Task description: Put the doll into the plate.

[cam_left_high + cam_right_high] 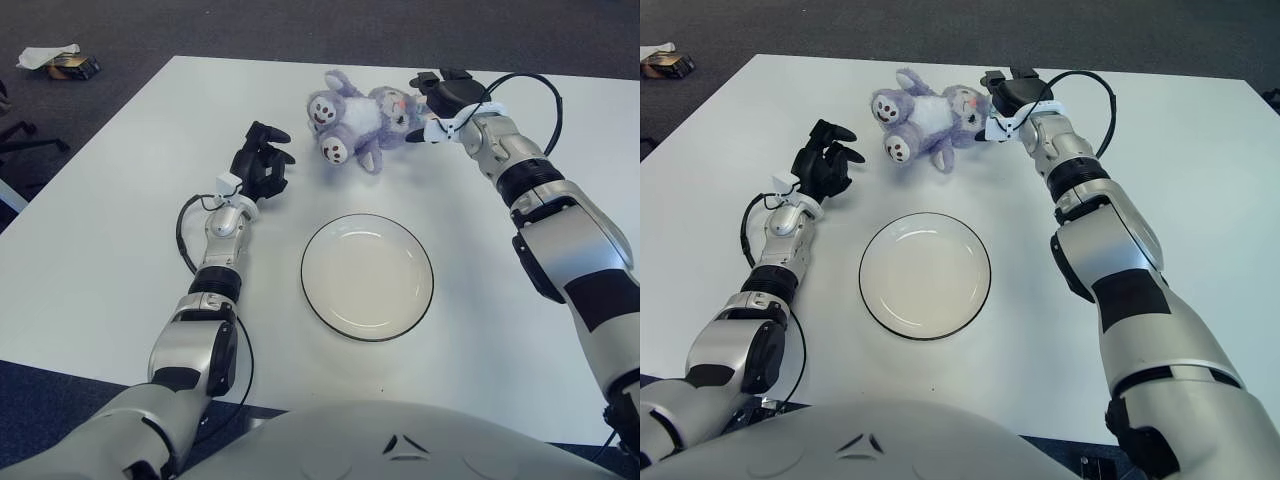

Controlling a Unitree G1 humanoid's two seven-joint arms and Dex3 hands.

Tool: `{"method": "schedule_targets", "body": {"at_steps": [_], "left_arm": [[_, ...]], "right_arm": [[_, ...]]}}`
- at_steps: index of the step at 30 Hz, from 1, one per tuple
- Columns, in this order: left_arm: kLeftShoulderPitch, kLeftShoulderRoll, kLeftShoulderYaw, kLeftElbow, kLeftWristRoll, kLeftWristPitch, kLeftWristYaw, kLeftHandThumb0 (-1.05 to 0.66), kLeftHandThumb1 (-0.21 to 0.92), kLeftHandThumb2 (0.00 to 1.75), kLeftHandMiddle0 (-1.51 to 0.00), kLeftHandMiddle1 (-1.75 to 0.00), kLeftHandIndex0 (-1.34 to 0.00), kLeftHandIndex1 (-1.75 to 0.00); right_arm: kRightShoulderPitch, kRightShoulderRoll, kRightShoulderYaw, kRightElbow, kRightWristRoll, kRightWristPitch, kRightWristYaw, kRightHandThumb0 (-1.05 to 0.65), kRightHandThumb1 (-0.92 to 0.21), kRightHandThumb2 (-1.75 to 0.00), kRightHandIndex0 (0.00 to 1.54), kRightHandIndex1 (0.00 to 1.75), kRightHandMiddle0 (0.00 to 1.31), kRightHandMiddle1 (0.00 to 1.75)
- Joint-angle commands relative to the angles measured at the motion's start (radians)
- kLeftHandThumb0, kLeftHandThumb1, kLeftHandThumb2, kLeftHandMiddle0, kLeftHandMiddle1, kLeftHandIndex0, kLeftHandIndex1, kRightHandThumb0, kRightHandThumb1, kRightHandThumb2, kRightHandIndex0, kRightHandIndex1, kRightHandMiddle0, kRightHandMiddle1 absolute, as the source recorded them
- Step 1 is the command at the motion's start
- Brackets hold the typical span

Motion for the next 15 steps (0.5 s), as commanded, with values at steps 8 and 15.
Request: {"method": "schedule_targets", "body": {"at_steps": [8,15], "left_arm": [[0.103,-0.021,0.006,0.072,-0.006,-0.030,-0.013,-0.01,0.75,0.76,-0.38,-1.61,-0.12,-1.75],[0.110,-0.024,0.007,0.070,-0.004,-0.040,-0.011,-0.01,0.78,0.70,-0.37,-1.59,-0.11,-1.75]], "right_arm": [[-0.023,0.044,-0.010,0.030,0.034,0.026,-0.008,-0.83,-0.85,-0.41,0.06,0.02,0.00,0.56],[-0.021,0.065,-0.019,0.052,0.044,0.044,-0.020,-0.82,-0.86,-0.41,0.09,0.04,0.00,0.59]]}}
